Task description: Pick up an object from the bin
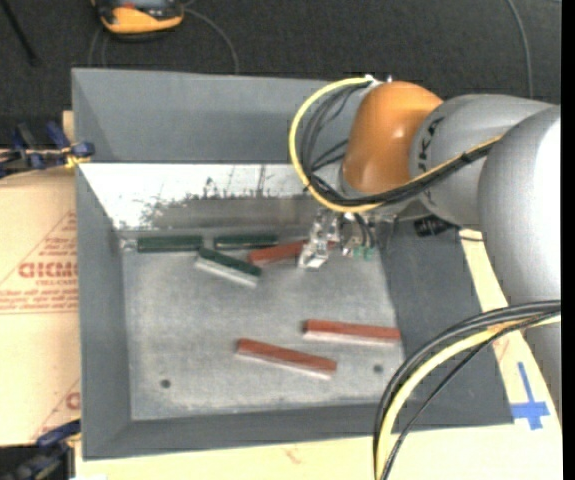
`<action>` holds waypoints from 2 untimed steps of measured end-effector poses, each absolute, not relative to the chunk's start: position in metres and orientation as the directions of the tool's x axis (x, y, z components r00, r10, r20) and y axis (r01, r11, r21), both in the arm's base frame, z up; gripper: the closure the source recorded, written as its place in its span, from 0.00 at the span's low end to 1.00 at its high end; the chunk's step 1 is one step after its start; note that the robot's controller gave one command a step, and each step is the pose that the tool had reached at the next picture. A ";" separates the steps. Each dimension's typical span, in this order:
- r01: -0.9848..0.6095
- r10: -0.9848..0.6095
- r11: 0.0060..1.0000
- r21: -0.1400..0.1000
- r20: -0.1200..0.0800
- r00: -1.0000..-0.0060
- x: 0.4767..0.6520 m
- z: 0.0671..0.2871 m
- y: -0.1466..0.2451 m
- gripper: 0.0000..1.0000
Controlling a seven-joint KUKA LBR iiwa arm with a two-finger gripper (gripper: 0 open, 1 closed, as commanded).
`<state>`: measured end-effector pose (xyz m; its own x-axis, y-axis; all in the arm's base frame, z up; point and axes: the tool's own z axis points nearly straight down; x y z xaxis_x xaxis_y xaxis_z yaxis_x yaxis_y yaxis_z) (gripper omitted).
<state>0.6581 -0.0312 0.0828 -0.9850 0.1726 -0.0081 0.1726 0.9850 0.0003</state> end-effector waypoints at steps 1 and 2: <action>0.163 0.163 0.987 -0.001 0.000 -0.987 0.651 0.129 -0.028 1.00; 0.157 0.157 0.988 0.000 -0.006 -0.988 0.652 0.149 -0.030 1.00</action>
Offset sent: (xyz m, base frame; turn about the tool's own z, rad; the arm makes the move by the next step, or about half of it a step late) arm -0.0072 -0.0125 0.0791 -0.0179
